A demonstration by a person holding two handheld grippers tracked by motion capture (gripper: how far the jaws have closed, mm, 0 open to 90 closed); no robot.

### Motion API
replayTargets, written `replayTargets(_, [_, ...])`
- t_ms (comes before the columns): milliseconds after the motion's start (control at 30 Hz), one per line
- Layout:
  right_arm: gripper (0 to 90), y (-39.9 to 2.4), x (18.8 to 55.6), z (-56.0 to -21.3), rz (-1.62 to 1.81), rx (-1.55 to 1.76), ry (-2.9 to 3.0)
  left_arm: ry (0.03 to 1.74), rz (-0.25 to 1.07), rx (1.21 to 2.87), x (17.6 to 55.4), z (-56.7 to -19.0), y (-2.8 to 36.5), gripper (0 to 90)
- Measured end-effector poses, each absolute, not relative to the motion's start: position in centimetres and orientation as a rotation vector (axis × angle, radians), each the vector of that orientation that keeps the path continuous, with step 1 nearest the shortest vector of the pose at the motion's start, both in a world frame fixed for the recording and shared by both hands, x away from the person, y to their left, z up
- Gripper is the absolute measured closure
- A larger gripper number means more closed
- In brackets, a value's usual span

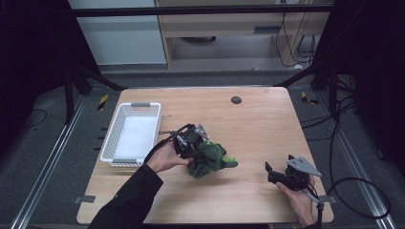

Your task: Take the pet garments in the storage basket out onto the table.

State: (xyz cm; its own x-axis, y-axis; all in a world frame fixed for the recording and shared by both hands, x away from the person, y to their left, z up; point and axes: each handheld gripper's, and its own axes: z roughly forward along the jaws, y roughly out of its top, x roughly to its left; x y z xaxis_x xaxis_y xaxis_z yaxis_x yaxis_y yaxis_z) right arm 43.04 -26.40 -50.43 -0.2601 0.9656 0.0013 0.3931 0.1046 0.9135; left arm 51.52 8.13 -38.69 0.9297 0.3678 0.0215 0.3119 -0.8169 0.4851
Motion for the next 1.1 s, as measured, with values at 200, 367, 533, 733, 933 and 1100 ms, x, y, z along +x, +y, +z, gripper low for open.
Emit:
replayTargets(200, [7.3,-26.4,43.0,-50.4,1.132,1.332,1.737,0.491,0.138,2.612,51.5,-39.9,7.9,77.4])
replayTargets(367, [7.1,-26.4,43.0,-50.4,1.134,1.334,1.734,0.484,0.121,2.613,51.5,-40.7,7.7,77.1])
replayTargets(533, [6.5,-26.4,43.0,-50.4,1.147,1.340,1.725,0.477,0.113,2.620,51.4,-41.6,7.3,76.5])
replayTargets(733, [6.3,-26.4,43.0,-50.5,1.147,1.341,1.722,0.474,0.104,2.629,51.3,-42.4,7.0,73.5])
replayTargets(933, [6.3,-26.3,43.0,-50.5,1.144,1.343,1.727,0.474,0.110,2.622,51.0,-42.5,7.0,63.5])
replayTargets(1100, [6.3,-26.3,43.0,-50.5,1.148,1.346,1.727,0.481,0.111,2.611,50.9,-42.6,7.1,51.7])
